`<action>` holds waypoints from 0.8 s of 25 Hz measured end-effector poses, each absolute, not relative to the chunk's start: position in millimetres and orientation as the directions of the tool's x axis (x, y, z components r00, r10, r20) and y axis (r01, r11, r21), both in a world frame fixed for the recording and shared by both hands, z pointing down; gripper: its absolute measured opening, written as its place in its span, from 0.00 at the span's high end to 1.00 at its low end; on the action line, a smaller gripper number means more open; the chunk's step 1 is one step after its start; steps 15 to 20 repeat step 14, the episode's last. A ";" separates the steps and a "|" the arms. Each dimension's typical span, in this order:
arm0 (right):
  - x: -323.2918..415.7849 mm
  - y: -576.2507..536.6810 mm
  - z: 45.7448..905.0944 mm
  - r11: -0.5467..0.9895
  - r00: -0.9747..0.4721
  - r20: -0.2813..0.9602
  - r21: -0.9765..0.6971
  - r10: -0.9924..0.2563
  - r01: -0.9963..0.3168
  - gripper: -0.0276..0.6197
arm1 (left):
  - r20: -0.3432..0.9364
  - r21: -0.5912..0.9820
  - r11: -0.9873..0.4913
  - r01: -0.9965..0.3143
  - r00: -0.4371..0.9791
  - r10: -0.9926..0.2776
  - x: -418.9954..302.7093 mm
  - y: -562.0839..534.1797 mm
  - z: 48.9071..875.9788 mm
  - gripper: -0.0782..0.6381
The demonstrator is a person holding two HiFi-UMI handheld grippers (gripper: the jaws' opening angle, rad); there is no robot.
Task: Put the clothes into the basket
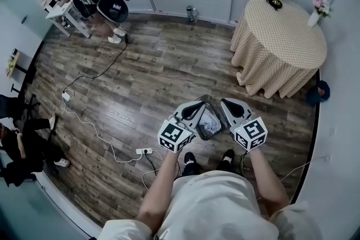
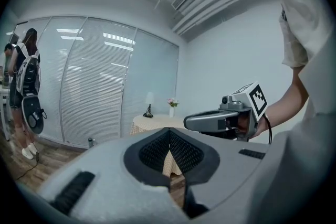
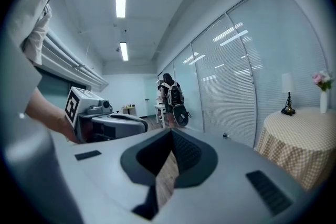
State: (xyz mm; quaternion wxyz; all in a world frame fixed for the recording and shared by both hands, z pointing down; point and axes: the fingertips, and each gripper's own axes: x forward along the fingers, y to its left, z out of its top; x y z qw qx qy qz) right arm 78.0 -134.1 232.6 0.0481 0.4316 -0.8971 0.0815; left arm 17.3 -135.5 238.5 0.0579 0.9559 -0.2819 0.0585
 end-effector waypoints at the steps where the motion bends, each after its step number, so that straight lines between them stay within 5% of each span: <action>1: 77.6 -134.3 233.2 0.615 -0.624 0.159 -0.105 -0.765 -0.781 0.93 | 0.145 0.077 -0.833 -0.549 0.832 -0.535 16.1 -135.6 238.4 0.87; 20: 91.4 -139.3 229.8 0.583 -0.590 0.138 -0.092 -0.796 -0.808 0.93 | 0.145 0.073 -0.830 -0.553 0.829 -0.540 16.9 -136.0 237.5 0.87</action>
